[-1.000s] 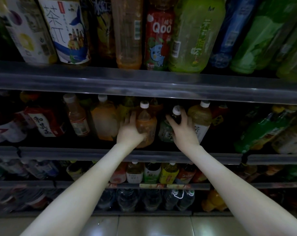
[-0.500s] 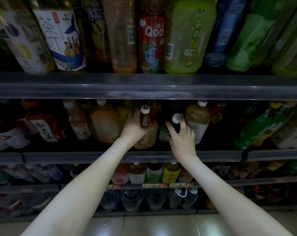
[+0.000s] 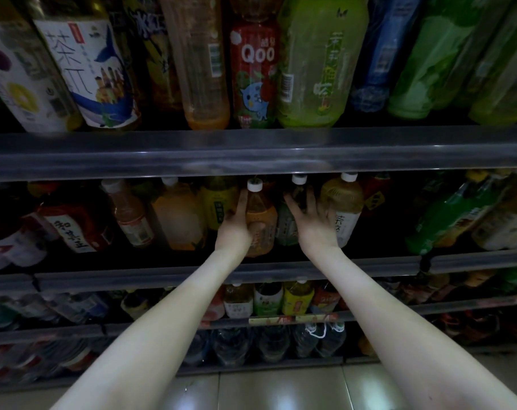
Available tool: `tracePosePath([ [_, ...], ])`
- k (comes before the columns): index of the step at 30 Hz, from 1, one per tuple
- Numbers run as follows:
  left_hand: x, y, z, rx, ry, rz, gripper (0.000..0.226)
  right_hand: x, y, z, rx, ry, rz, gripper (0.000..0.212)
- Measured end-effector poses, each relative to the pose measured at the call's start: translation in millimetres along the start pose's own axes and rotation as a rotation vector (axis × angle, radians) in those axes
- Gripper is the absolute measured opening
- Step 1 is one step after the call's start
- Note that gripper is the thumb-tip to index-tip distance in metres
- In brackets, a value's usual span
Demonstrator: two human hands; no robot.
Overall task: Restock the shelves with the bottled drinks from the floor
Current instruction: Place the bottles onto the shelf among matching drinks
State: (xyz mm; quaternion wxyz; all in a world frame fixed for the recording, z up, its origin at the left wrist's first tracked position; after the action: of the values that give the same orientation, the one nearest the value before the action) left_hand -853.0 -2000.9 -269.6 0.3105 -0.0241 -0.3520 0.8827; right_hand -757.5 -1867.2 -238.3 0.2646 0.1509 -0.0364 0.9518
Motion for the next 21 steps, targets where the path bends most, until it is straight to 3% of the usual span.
tracePosePath([
  [4, 9.0, -2.4, -1.6, -0.048, 0.029, 0.038, 0.078, 5.5, -6.8, 1.3, -0.014, 0.029, 0.006, 0.077],
  [10, 13.1, -8.8, -5.8, -0.057, 0.056, 0.068, 0.076, 7.9, -10.0, 4.0, -0.046, 0.067, -0.035, 0.081],
  [16, -15.0, -5.5, -2.8, -0.144, 0.066, -0.064, 0.082, -14.8, 25.4, 12.7, 0.091, -0.017, -0.032, 0.078],
  [21, -40.8, 19.1, 77.2, 0.125, -0.237, -0.191, 0.061, -24.5, 121.5, 13.1, 0.506, 0.16, 0.184, 0.067],
])
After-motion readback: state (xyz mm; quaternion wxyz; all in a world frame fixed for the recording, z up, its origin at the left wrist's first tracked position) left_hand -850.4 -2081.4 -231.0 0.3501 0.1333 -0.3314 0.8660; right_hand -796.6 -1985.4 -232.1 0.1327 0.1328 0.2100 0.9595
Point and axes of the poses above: each hand's wrist, its own x-axis towards the middle knuckle, its own z-axis out of the back of the hand, y = z × x, the point moved 10 cm from there along x, towards the middle knuckle, and after that the axes turned 8 degrees about -z, right-handed, at the moved point
